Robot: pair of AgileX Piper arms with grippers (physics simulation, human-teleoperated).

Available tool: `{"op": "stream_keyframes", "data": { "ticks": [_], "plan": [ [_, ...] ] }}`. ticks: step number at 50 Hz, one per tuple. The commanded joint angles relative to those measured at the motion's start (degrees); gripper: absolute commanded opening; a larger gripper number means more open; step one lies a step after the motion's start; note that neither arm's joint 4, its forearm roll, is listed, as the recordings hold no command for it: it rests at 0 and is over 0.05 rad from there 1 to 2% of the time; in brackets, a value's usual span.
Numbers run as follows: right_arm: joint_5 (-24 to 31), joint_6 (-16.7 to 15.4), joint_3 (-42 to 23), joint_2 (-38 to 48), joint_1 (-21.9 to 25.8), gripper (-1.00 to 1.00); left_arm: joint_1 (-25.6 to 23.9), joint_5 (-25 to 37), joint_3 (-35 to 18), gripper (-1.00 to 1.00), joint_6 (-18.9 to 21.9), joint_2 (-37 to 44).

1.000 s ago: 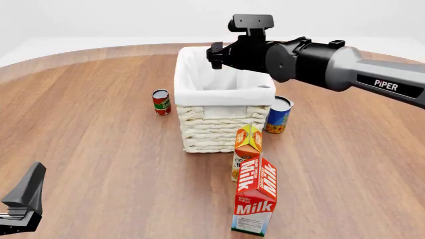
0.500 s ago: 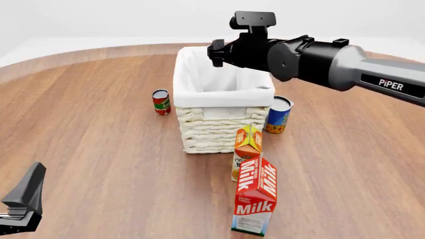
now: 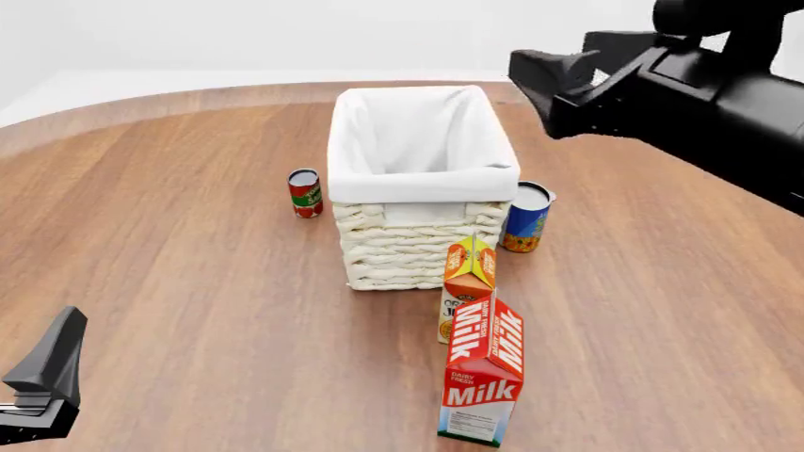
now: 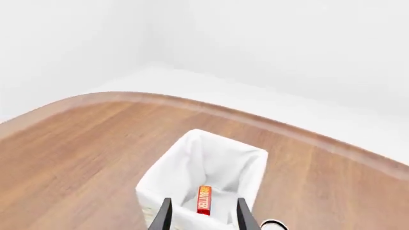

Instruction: Pick up the butter and put it in the basket.

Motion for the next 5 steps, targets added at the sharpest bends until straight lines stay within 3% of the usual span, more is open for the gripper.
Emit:
{"op": "stream_keyframes", "data": {
  "ticks": [1,4,5],
  "plan": [
    [-6.92,-6.06,28.67,-31.02,-2.73,1.0,0.0,0.0,0.0,1.0,0.0,0.0],
    [-8.93,-6.64,38.59,-40.47,-5.21,1.0,0.0,0.0,0.0,1.0,0.0,0.0],
    [-9.78,-8.13,43.22,-43.67,-5.74,1.0,0.0,0.0,0.0,1.0,0.0,0.0]
  ]
}}
